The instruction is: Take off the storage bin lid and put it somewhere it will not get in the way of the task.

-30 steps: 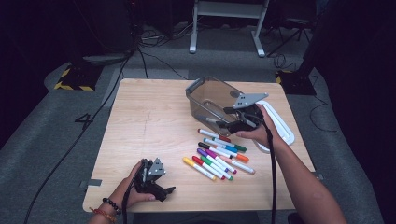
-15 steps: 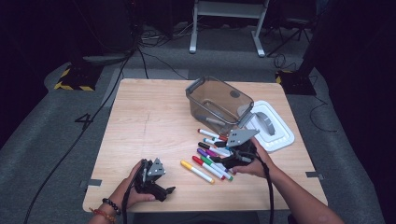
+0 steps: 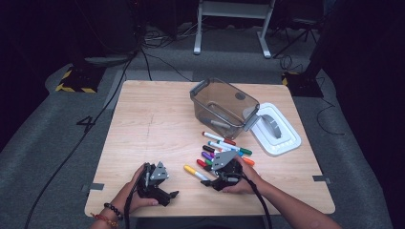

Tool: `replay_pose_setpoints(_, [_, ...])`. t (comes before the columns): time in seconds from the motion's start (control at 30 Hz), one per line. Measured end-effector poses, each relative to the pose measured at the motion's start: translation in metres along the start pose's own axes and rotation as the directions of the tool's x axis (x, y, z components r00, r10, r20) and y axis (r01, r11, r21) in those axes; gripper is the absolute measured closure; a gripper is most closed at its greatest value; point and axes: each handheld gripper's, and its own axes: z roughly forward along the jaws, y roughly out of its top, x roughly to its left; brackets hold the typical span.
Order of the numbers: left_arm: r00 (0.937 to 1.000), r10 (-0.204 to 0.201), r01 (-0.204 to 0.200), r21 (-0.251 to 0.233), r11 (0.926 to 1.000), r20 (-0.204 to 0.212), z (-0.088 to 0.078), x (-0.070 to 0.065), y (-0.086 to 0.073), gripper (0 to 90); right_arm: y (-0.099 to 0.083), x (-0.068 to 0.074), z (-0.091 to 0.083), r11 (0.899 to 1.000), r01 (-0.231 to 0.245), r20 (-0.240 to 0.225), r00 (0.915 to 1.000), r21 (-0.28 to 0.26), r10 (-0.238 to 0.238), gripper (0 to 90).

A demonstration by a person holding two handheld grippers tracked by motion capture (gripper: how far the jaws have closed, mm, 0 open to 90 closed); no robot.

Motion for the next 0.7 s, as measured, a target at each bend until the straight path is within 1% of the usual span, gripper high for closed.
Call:
replay_pose_setpoints(0.07, [1.0000, 0.000, 0.000, 0.000, 1.0000, 0.000, 0.000, 0.000, 0.000, 0.5, 0.003, 0.002, 0.007, 1.000, 0.008, -0.009, 0.9999, 0.006, -0.008, 46.9])
replay_pose_setpoints(0.17, [1.0000, 0.002, -0.002, 0.000, 1.0000, 0.001, 0.000, 0.000, 0.000, 0.5, 0.006, 0.000, 0.016, 1.000, 0.017, -0.009, 0.9998, 0.020, -0.017, 47.3])
replay_pose_setpoints(0.23, [1.0000, 0.001, -0.001, 0.000, 1.0000, 0.001, 0.000, 0.000, 0.000, 0.5, 0.008, -0.002, 0.024, 0.999, 0.019, -0.005, 0.9998, 0.033, -0.019, 47.7])
replay_pose_setpoints(0.27, [1.0000, 0.002, -0.002, 0.000, 1.0000, 0.001, 0.000, 0.000, 0.000, 0.5, 0.009, -0.002, 0.027, 0.999, 0.011, 0.001, 0.9999, 0.037, -0.011, 47.9])
replay_pose_setpoints(0.3, [1.0000, 0.002, -0.002, 0.000, 1.0000, 0.001, 0.000, 0.000, 0.000, 0.5, 0.010, -0.003, 0.031, 0.999, 0.017, 0.003, 0.9998, 0.045, -0.017, 48.0])
replay_pose_setpoints(0.33, [1.0000, 0.002, -0.002, 0.000, 1.0000, 0.001, 0.000, 0.000, 0.000, 0.5, 0.011, -0.004, 0.033, 0.999, 0.013, 0.007, 0.9999, 0.050, -0.014, 48.1])
replay_pose_setpoints(0.37, [1.0000, 0.001, -0.001, 0.000, 1.0000, 0.001, 0.000, 0.000, 0.000, 0.5, 0.012, -0.005, 0.036, 0.998, 0.013, 0.023, 0.9996, 0.054, -0.014, 48.2])
replay_pose_setpoints(0.5, [1.0000, 0.002, -0.002, 0.000, 1.0000, 0.001, 0.000, 0.000, 0.000, 0.5, 0.015, -0.009, 0.043, 0.998, -0.009, 0.037, 0.9993, 0.054, 0.007, 48.7])
replay_pose_setpoints(0.57, [1.0000, 0.001, -0.001, 0.000, 1.0000, 0.001, 0.000, 0.000, 0.000, 0.5, 0.016, -0.012, 0.046, 0.998, -0.020, 0.030, 0.9994, 0.061, 0.018, 49.9])
replay_pose_setpoints(0.63, [1.0000, 0.001, -0.001, 0.000, 1.0000, 0.001, 0.000, 0.000, 0.000, 0.5, 0.016, -0.012, 0.050, 0.997, -0.031, 0.035, 0.9990, 0.074, 0.029, 53.1])
replay_pose_setpoints(0.7, [1.0000, 0.002, -0.002, 0.000, 1.0000, 0.001, 0.000, 0.000, 0.000, 0.5, 0.015, -0.013, 0.052, 0.997, -0.040, 0.024, 0.9990, 0.071, 0.039, 58.6])
